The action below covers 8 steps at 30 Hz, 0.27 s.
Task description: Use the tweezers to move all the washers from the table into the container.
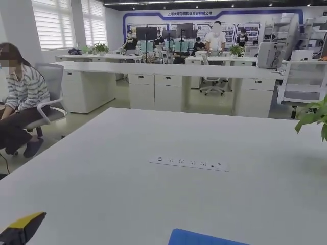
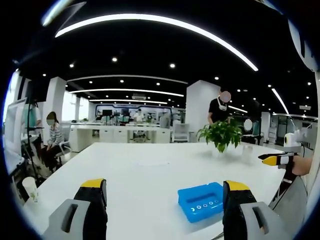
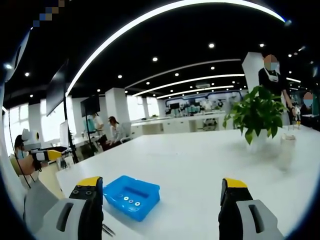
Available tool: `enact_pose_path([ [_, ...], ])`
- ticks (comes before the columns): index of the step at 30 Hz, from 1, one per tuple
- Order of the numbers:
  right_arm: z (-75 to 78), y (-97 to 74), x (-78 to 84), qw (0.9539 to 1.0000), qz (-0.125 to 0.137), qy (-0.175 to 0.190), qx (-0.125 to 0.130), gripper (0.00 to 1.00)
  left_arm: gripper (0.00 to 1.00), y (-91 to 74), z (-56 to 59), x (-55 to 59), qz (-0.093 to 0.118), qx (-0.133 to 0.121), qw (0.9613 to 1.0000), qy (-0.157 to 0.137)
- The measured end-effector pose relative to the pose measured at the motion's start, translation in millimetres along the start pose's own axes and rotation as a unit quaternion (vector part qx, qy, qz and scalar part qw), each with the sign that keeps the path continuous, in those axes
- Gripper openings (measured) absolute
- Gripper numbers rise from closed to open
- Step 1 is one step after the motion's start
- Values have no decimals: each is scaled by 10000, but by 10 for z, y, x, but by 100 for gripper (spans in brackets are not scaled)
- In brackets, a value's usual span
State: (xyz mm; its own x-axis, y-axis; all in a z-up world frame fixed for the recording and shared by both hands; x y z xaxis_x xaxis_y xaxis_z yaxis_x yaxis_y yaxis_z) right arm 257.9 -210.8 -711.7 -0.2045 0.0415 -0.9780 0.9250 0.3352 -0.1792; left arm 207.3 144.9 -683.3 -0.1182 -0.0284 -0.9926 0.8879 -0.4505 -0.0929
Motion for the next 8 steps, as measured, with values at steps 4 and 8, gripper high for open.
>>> enact_pose_path([
  [4, 13, 1, 0, 10000, -5, 4, 2, 97, 99, 0, 1, 3, 0, 10, 10000, 4],
  [8, 19, 2, 5, 10000, -15, 1, 3, 97, 99, 2, 9, 16, -14, 30, 10000, -10],
])
Point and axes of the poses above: the centre of the closed fingertips' face, and the gripper's own axes: y roughly forward along the fingers, z roughly to its right, x roughly out of its underside, the point moved 1 cm from there along -y, roughly backward along the fingers, and after that the axes turned 11 degrees about x, right-handed, at the moved point
